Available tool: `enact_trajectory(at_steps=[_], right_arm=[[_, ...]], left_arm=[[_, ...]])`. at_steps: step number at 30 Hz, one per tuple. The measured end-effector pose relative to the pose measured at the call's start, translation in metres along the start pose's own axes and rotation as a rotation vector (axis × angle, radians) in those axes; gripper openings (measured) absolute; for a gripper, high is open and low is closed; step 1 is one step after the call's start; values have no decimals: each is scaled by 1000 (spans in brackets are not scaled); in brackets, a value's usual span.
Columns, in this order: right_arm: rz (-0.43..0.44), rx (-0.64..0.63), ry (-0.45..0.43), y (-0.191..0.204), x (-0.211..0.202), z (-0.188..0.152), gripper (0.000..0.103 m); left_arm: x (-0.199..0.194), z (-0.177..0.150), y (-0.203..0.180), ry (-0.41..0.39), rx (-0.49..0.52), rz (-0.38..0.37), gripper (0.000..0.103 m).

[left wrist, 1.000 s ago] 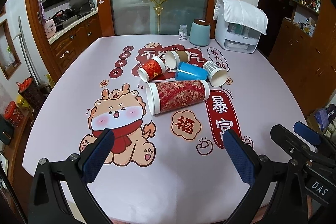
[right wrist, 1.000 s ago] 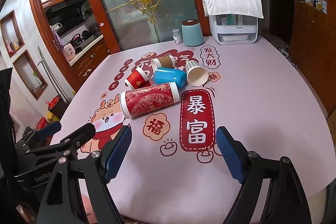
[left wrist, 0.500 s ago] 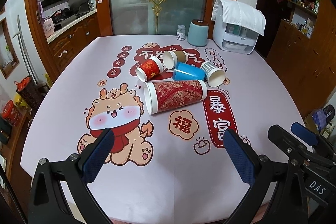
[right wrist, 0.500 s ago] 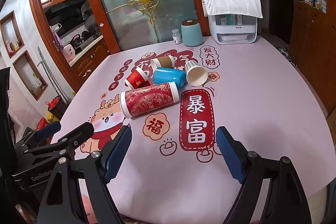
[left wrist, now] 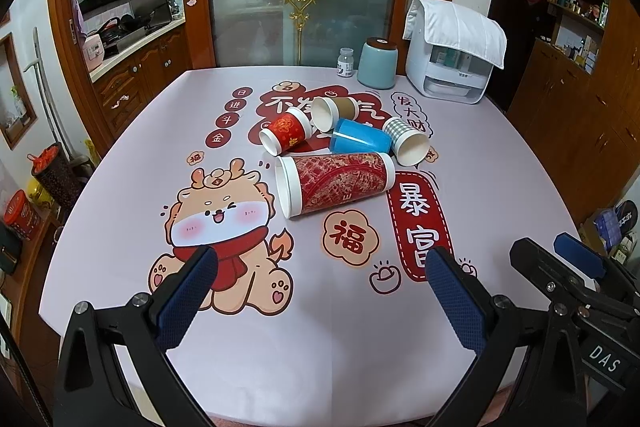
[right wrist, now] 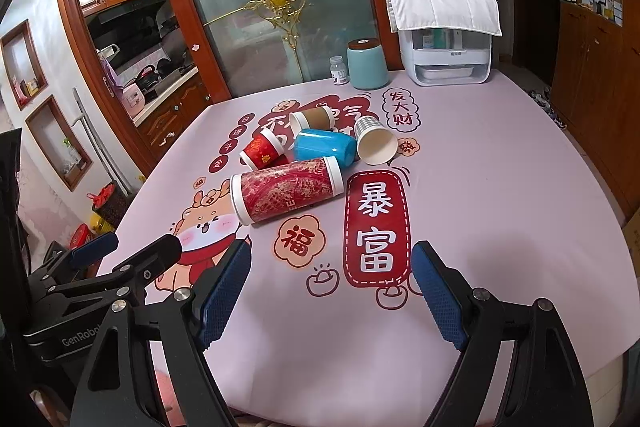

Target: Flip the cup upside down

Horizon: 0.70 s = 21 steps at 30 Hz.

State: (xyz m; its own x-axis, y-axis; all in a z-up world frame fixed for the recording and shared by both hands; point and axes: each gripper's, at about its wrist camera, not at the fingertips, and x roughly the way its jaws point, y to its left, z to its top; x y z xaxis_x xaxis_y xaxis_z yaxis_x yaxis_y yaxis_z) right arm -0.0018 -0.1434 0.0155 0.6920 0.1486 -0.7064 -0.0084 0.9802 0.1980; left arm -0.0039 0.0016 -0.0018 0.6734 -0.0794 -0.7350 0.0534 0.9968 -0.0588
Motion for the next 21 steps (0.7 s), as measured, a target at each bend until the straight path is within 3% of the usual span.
enact_trajectory(at_steps=[15, 21], right_arm=[[-3, 10, 8, 4, 3, 9, 84], [-8, 22, 14, -6, 11, 26, 84]], left_arm=[[8, 13, 7, 7, 10, 9, 102], [24, 32, 6, 23, 82, -4, 102]])
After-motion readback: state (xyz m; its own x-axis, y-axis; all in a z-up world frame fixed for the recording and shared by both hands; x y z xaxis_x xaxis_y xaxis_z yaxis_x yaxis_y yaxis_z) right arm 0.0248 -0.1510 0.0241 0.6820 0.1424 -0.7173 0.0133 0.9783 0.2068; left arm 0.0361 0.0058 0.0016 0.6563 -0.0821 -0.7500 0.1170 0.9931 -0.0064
